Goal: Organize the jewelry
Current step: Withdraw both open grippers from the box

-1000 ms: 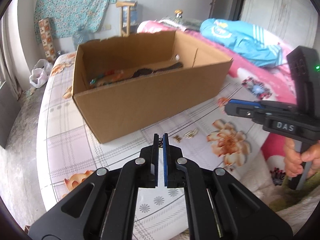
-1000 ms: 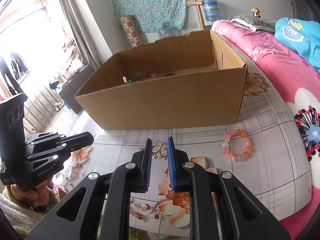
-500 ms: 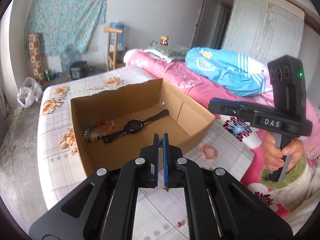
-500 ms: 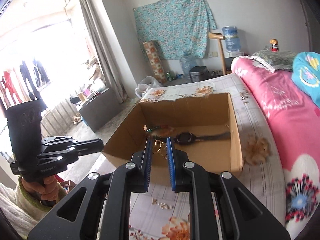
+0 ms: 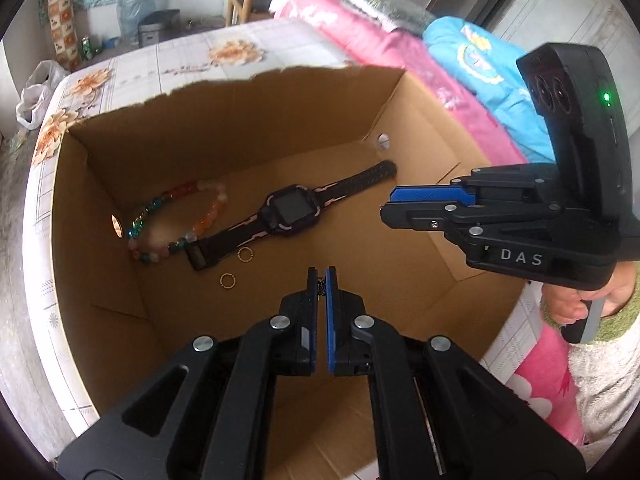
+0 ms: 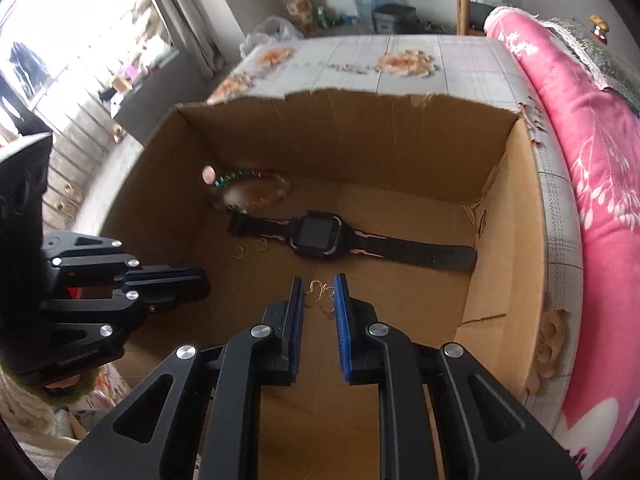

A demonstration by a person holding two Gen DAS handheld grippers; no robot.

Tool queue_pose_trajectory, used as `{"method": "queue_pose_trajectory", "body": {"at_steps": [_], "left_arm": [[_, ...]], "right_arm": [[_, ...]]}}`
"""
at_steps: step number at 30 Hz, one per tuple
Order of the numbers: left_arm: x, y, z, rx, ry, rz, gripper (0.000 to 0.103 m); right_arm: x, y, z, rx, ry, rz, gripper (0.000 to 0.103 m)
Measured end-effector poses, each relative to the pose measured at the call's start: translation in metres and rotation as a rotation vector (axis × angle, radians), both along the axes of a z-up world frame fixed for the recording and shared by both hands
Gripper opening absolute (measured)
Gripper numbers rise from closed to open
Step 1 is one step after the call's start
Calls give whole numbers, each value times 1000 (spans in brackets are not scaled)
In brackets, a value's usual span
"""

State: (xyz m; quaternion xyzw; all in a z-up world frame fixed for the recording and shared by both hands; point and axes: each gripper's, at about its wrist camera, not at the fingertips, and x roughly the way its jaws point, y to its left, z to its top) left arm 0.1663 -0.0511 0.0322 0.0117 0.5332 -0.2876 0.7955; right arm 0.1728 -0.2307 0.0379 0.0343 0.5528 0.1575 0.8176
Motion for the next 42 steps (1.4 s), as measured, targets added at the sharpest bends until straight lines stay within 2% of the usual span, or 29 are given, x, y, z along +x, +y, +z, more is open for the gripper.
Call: {"method": "queue_pose_trajectory", "body": {"at_steps": [5, 8, 16, 18, 20, 25, 29, 32, 35, 38, 42], "left_arm": [[8, 1, -5, 2, 30, 23, 7], [10, 2, -6, -13, 35, 26, 14], [11, 7, 1, -36, 9, 45, 15], [7, 9, 6, -45, -8, 50, 15], [-1, 11, 15, -64, -49, 46, 15], [-33, 24, 42, -101, -181, 41, 15], [-74, 41, 66, -148, -297, 25, 16], [-108, 55, 78, -185, -359, 8, 21], [-138, 67, 79, -202, -388, -2, 23], [-163, 70, 73, -206, -382, -27, 25], [-181, 64, 47, -189, -329, -40, 28]], "right_arm": [[4, -1, -1, -21, -3, -1, 16], [5, -4, 0, -18, -7, -5, 16], [5, -13, 7, -9, -35, -39, 17], [1, -16, 13, 1, -54, -50, 21], [-3, -18, 22, 18, -87, -58, 25], [-31, -28, 53, 103, -194, -84, 26], [-76, -33, 76, 184, -293, -79, 26], [-115, -29, 81, 224, -351, -57, 26], [-150, -25, 74, 268, -371, -48, 26], [-176, -22, 59, 297, -365, -71, 26], [-196, -15, 15, 297, -288, -145, 26]]}}
